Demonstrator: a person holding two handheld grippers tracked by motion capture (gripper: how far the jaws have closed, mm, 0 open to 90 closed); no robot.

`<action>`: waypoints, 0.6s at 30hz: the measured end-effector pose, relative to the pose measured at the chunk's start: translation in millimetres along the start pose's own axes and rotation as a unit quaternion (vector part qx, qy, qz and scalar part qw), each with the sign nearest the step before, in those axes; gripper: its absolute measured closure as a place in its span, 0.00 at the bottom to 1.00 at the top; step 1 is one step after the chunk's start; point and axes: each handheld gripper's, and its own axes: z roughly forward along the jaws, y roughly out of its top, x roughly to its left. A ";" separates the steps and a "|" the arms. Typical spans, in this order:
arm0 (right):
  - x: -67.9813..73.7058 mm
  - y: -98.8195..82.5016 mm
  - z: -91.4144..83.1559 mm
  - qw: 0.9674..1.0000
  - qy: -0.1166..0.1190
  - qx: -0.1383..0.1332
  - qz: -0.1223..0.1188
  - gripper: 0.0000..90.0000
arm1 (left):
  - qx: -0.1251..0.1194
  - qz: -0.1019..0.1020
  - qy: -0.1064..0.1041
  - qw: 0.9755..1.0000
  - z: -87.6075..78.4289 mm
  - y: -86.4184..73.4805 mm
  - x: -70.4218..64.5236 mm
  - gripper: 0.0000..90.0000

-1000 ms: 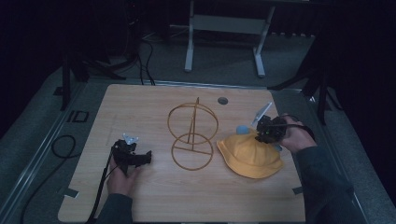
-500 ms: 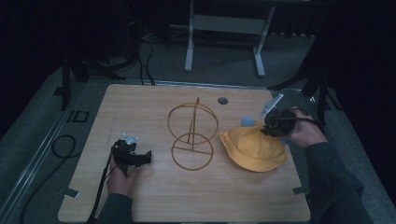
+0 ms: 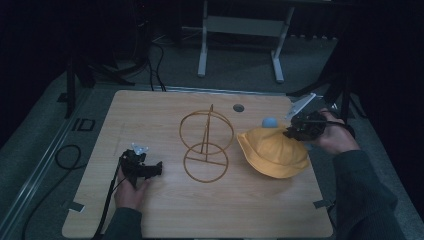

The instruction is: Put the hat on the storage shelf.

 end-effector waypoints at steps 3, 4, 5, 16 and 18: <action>-2.1 -0.5 -5.0 1.000 -0.002 -0.011 0.002 0.93 | 0.000 0.000 0.000 1.000 0.0 0.0 0.0 0.00; -2.8 -0.7 -6.5 1.000 -0.002 -0.013 0.003 0.93 | 0.000 0.000 0.000 1.000 0.0 0.0 0.0 0.00; -2.8 -0.7 -6.5 1.000 -0.002 -0.013 0.003 0.93 | 0.000 0.000 0.000 1.000 0.0 0.0 0.0 0.00; -11.9 -0.3 -25.1 0.999 -0.011 -0.038 0.012 0.94 | 0.000 0.000 0.000 1.000 -0.1 0.0 0.0 0.00; -13.3 0.3 -28.2 0.999 -0.013 -0.044 0.015 0.94 | 0.001 0.000 0.000 1.000 -0.1 0.0 0.0 0.00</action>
